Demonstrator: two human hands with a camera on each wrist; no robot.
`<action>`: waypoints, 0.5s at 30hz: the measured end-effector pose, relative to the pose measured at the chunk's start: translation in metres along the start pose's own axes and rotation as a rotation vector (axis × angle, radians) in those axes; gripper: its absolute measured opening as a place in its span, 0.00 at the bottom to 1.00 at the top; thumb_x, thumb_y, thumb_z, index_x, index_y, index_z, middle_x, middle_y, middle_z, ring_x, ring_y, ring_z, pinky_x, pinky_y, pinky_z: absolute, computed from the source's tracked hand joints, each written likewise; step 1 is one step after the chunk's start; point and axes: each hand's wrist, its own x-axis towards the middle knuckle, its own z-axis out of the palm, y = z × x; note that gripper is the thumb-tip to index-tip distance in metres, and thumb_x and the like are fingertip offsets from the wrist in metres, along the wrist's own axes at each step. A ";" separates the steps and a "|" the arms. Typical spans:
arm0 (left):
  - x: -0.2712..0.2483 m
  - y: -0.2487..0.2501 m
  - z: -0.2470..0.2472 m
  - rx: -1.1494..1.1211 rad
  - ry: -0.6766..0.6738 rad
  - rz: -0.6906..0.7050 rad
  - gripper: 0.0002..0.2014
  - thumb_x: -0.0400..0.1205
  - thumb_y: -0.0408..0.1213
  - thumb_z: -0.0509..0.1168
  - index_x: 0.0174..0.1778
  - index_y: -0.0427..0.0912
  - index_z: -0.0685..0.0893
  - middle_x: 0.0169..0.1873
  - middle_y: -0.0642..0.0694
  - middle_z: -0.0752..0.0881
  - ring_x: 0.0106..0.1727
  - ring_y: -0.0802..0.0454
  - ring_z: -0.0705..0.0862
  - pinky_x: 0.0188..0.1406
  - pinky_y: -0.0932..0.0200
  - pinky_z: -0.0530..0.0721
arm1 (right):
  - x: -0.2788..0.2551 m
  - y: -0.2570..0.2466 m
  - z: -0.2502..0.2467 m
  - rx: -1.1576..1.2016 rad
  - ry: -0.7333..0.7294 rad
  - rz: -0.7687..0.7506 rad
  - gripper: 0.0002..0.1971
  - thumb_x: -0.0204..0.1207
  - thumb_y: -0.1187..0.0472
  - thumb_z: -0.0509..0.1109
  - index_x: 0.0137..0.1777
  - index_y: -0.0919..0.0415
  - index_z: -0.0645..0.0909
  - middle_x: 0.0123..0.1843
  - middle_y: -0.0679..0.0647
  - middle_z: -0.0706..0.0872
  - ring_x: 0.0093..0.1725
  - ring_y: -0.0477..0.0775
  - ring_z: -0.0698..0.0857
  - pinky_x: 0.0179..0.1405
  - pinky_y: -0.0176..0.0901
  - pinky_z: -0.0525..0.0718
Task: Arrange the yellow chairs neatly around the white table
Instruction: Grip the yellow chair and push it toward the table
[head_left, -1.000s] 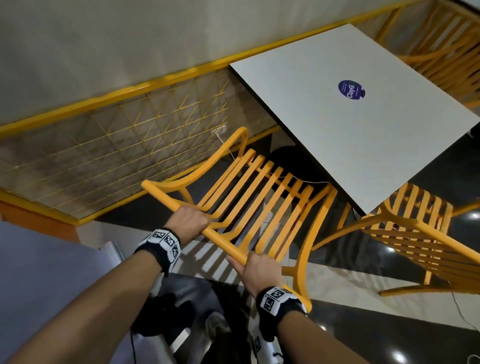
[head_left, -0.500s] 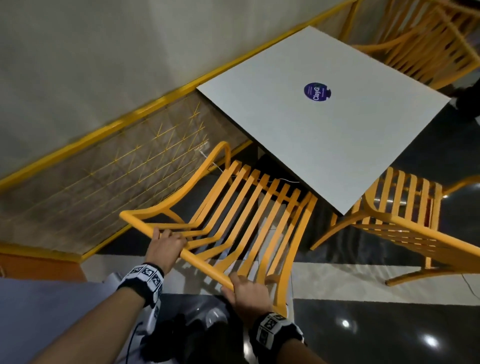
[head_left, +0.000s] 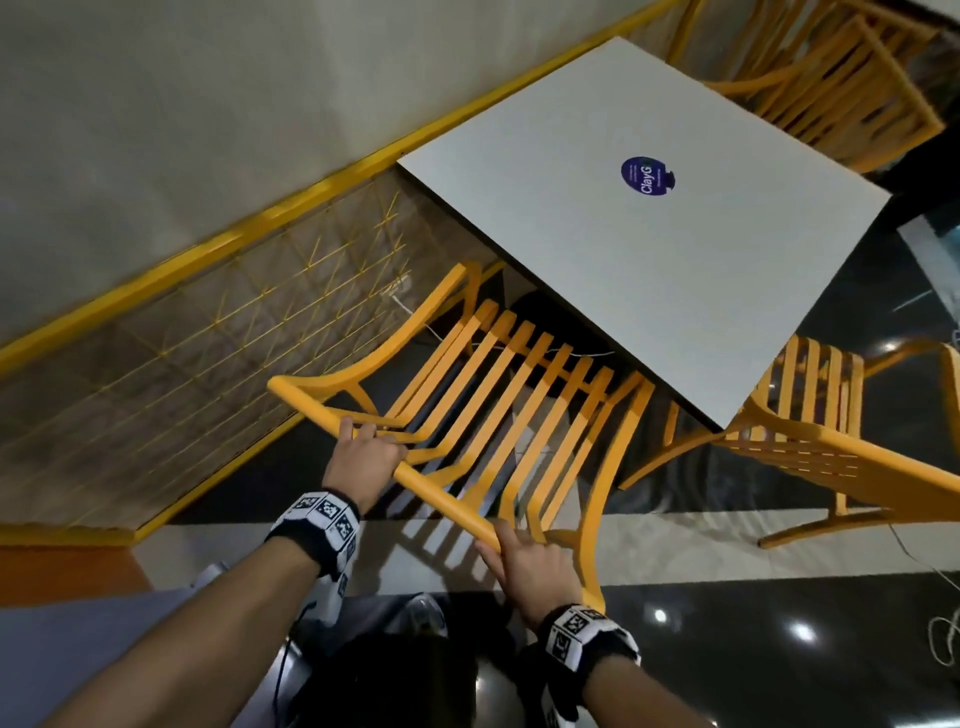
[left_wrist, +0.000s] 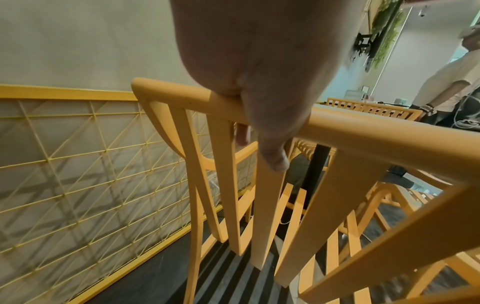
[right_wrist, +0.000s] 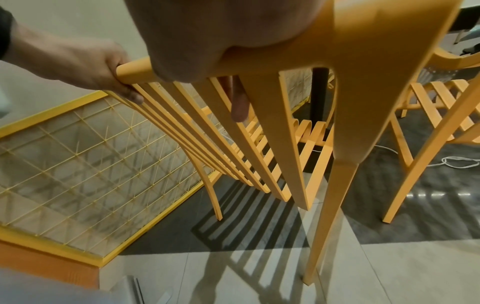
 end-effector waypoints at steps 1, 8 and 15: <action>0.005 -0.005 -0.002 0.005 0.005 0.003 0.11 0.80 0.33 0.64 0.52 0.54 0.85 0.54 0.52 0.85 0.63 0.44 0.74 0.76 0.30 0.58 | 0.005 -0.004 -0.001 -0.006 0.012 0.014 0.28 0.81 0.37 0.36 0.47 0.48 0.75 0.19 0.49 0.79 0.11 0.54 0.75 0.13 0.37 0.52; 0.037 -0.031 -0.012 0.052 0.030 0.028 0.09 0.78 0.36 0.68 0.50 0.56 0.86 0.54 0.53 0.86 0.65 0.43 0.74 0.76 0.31 0.56 | 0.036 -0.023 -0.003 -0.006 -0.001 0.072 0.28 0.81 0.37 0.37 0.45 0.49 0.76 0.19 0.49 0.78 0.12 0.52 0.74 0.11 0.38 0.58; 0.066 -0.060 -0.017 0.098 0.063 0.056 0.12 0.75 0.40 0.72 0.52 0.59 0.86 0.53 0.55 0.86 0.63 0.45 0.75 0.76 0.34 0.60 | 0.061 -0.041 -0.013 0.006 0.016 0.072 0.21 0.78 0.38 0.49 0.45 0.52 0.75 0.19 0.49 0.78 0.12 0.55 0.75 0.12 0.37 0.55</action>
